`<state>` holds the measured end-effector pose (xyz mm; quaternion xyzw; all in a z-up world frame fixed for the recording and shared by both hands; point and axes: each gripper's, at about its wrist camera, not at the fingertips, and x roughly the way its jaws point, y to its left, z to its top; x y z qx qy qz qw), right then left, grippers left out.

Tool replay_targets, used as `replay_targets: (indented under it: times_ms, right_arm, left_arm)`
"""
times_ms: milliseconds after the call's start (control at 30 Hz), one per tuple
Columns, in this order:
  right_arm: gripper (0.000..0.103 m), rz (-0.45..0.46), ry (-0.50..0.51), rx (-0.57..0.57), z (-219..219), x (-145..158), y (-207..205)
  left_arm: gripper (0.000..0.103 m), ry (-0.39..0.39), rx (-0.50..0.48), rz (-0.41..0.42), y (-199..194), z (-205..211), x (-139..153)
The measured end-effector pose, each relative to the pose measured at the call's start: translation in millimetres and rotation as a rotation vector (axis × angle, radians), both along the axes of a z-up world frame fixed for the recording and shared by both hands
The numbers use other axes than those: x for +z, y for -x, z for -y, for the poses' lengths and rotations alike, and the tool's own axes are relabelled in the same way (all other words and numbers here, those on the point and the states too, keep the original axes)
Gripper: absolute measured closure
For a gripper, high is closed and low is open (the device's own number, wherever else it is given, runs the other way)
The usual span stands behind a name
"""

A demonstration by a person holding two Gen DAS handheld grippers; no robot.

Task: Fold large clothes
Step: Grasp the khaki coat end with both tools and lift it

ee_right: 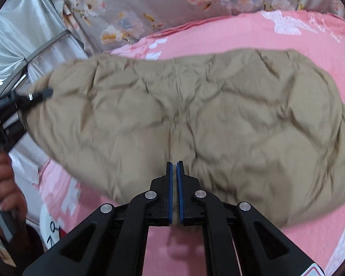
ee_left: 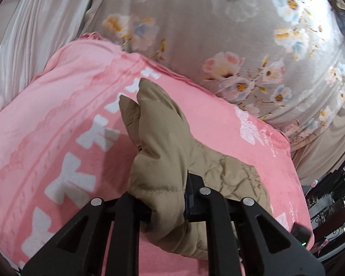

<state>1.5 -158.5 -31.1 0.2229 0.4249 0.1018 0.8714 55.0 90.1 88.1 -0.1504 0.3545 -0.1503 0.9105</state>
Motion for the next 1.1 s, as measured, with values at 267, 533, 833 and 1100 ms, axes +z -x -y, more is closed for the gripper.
replay_targets:
  times_ms: [267,533,833,1100]
  right_arm:
    - [0.099,-0.021,-0.122,0.021,-18,-47,-14]
    - [0.099,0.011,-0.124,-0.121,65,-15,64]
    - [0.097,0.004,0.000,-0.360,139,-1,118]
    - [0.096,0.004,0.040,-0.440,150,-3,124]
  left_arm:
    - [0.091,-0.108,-0.239,0.108,36,102,36]
    - [0.091,-0.193,-0.455,0.094,37,222,16]
    - [0.091,-0.291,-0.584,-0.072,39,321,-70]
    - [0.091,-0.296,-0.608,-0.152,42,344,-114]
